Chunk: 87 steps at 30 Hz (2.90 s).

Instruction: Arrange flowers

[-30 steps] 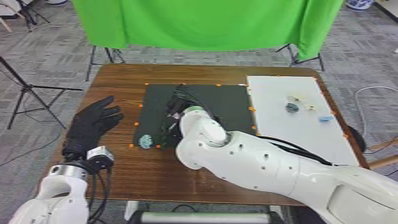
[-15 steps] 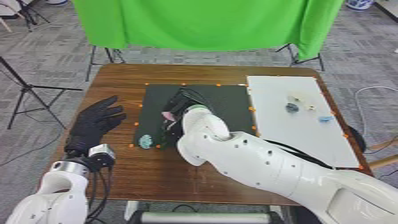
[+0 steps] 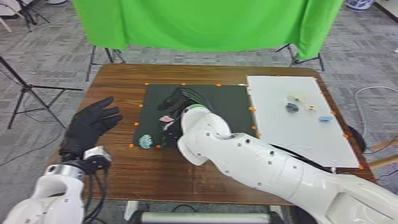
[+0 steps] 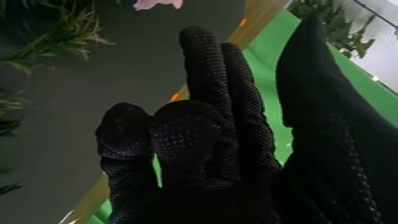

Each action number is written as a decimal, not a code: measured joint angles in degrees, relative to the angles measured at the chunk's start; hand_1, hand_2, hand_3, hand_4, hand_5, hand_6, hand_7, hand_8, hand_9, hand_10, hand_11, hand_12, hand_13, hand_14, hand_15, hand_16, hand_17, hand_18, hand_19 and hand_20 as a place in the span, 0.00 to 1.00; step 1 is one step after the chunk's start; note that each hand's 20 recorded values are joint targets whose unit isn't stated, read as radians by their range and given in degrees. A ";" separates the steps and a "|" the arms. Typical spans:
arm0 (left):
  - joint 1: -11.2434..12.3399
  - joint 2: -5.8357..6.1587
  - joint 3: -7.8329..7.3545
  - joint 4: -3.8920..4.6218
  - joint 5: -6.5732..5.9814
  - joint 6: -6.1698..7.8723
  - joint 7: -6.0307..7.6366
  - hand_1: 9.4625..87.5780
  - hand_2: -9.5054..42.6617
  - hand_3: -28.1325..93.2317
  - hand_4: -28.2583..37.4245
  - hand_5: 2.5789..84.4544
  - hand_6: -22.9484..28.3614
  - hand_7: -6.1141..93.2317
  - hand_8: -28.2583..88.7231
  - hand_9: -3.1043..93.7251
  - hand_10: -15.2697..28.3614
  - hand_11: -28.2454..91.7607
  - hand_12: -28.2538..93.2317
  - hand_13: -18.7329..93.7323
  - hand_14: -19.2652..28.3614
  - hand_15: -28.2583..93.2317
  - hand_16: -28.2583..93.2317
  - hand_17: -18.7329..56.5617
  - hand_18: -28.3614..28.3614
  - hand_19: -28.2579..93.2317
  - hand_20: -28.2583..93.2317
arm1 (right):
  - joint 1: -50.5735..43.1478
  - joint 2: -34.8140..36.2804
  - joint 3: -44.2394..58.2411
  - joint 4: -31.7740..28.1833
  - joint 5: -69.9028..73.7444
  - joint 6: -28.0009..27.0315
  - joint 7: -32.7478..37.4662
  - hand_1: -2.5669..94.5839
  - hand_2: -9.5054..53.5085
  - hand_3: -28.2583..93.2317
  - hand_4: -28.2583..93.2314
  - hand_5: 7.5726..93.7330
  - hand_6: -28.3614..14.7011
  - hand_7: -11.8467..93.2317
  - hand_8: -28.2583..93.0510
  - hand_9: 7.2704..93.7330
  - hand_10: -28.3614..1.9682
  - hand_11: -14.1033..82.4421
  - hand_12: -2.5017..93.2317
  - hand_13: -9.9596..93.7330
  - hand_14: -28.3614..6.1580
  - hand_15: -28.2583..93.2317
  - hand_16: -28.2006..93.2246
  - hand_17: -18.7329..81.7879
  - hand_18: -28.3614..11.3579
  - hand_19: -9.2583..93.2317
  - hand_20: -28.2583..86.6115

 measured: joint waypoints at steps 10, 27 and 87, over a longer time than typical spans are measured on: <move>9.98 0.31 -1.88 -4.28 -3.07 7.60 12.21 0.17 0.28 0.91 0.08 0.44 0.64 0.23 0.15 0.40 0.80 0.49 0.32 0.40 0.95 0.69 0.15 0.15 0.91 0.70 0.50 | -3.78 -1.32 8.81 -1.38 5.09 -13.64 -8.26 0.31 0.13 0.91 0.00 0.61 0.55 0.32 0.11 0.66 0.43 0.38 0.16 0.78 0.58 0.92 0.34 0.54 0.16 1.00 0.71; 19.01 -2.87 -4.02 -6.25 -4.11 8.07 12.45 0.17 0.27 0.91 0.08 0.44 0.64 0.23 0.15 0.40 0.80 0.49 0.32 0.40 0.96 0.69 0.15 0.16 0.92 0.71 0.50 | -25.31 9.76 34.49 -23.75 8.56 -18.64 -10.08 0.26 0.19 0.91 0.00 0.56 0.52 0.30 0.11 0.59 0.35 0.37 0.16 0.72 0.47 0.91 0.31 0.47 0.13 1.00 0.62; 11.16 -2.41 2.21 -4.10 -5.74 8.41 14.63 0.17 0.28 0.91 0.07 0.44 0.64 0.23 0.15 0.41 0.80 0.49 0.32 0.41 0.96 0.68 0.16 0.16 0.93 0.71 0.47 | -51.59 40.09 54.73 -24.11 -8.30 3.06 -6.46 0.25 0.21 0.93 0.00 0.52 0.48 0.30 0.12 0.51 0.27 0.36 0.16 0.70 0.44 0.91 0.29 0.45 0.12 1.00 0.50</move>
